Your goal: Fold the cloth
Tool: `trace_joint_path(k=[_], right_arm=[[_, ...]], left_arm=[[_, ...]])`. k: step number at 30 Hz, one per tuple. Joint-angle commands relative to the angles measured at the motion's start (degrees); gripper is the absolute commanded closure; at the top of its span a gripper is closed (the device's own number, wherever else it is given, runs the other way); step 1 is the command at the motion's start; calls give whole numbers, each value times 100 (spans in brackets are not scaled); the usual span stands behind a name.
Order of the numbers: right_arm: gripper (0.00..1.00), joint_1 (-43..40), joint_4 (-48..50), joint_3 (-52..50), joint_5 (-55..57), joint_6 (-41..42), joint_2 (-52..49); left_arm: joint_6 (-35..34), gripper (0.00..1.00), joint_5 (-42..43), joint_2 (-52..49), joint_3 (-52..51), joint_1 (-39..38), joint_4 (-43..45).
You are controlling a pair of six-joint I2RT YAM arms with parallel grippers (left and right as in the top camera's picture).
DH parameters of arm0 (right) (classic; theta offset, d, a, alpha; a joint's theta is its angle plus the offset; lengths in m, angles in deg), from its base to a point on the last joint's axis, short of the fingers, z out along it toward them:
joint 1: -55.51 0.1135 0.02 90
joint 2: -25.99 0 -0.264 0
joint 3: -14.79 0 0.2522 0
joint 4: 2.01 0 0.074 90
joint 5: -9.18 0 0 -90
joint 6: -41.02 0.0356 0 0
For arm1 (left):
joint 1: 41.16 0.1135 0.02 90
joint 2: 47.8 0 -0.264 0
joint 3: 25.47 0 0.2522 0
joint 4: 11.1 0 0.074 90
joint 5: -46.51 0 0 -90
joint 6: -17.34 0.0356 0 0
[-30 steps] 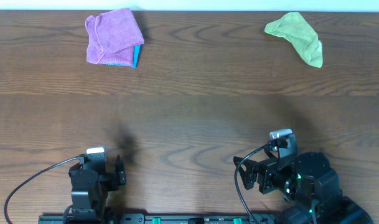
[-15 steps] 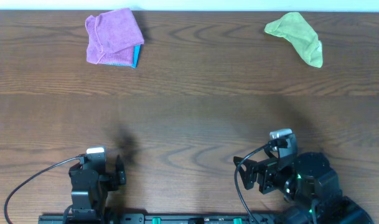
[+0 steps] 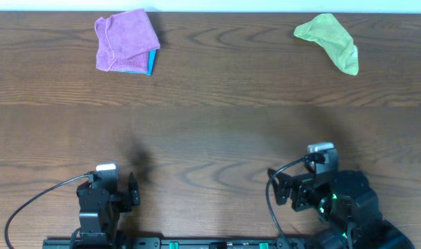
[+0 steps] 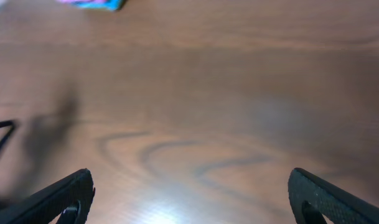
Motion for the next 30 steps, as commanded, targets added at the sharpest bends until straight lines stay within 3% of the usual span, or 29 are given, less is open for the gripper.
trace_joint_path(k=[1,9,15,30], right_arm=[[1,-234,103,-225,715,-901,201],[1,-1261,225,-1132,841,-1648,1250],[1,-1980,579,-1904,295,-2203,1980],[1,-2400,651,-2822,74,-2413,2651]], left_arm=[[83,5,48,48,-116,22,-46],[83,5,48,48,-116,22,-46],[83,5,48,48,-116,22,-46],[83,5,48,48,-116,22,-46]])
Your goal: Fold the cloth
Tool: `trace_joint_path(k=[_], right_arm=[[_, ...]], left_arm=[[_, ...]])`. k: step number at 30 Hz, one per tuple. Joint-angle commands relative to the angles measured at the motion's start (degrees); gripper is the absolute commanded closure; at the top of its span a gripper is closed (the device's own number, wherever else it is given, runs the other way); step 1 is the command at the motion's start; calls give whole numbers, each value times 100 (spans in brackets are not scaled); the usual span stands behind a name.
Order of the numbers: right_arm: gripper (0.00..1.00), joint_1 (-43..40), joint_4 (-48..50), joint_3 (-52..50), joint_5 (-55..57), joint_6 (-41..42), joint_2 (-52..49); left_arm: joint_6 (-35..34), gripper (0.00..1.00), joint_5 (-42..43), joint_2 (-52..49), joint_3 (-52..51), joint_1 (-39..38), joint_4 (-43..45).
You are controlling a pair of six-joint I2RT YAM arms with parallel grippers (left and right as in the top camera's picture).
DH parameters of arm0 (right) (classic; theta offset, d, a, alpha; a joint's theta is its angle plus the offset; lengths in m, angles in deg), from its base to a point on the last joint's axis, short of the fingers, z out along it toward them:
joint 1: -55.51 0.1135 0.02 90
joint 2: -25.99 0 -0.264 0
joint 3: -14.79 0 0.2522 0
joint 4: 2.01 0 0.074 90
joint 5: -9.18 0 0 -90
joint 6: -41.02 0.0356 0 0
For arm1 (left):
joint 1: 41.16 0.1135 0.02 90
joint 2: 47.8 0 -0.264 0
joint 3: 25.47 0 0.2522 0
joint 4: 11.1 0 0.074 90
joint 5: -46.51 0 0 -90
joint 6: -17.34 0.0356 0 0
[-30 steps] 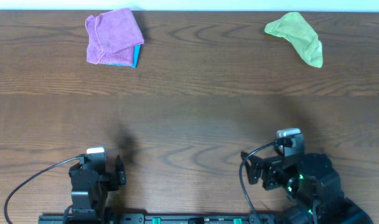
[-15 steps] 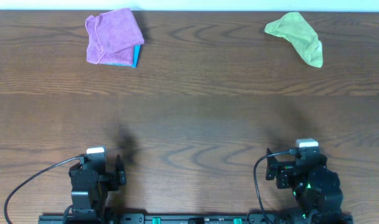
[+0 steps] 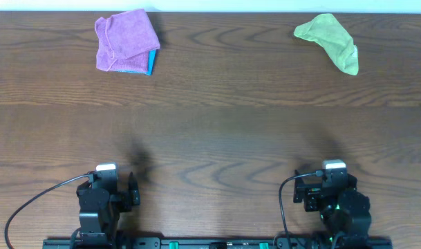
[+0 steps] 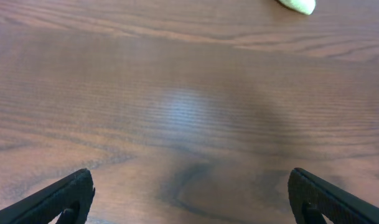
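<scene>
A crumpled green cloth point(image 3: 328, 40) lies at the far right of the wooden table; only its tip point(image 4: 296, 5) shows at the top edge of the right wrist view. My right gripper point(image 4: 189, 177) is open over bare wood near the front edge, holding nothing, far from the cloth. In the overhead view it sits at the front right point(image 3: 333, 174). My left gripper point(image 3: 106, 181) rests at the front left, its jaws hidden under the wrist.
A folded purple cloth point(image 3: 126, 38) lies on a blue one point(image 3: 151, 63) at the far left. The brown table point(image 3: 210, 131) stretches between the cloths and both arms. The arm bases and cables sit along the front edge.
My right arm has drawn back toward the front edge and turned from facing left to facing straight ahead. Its wrist view showed the purple and blue cloths, now the green one. Left arm unchanged.
</scene>
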Motion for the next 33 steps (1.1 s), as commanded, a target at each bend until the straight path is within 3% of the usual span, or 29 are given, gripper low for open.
trace_joint_path(k=[1,33], right_arm=[[1,-63,13,-138,-66,-111,66],[1,-63,33,-321,219,-90,66]], left_arm=[[83,5,48,37,-114,22,-50],[83,5,48,37,-114,22,-50]])
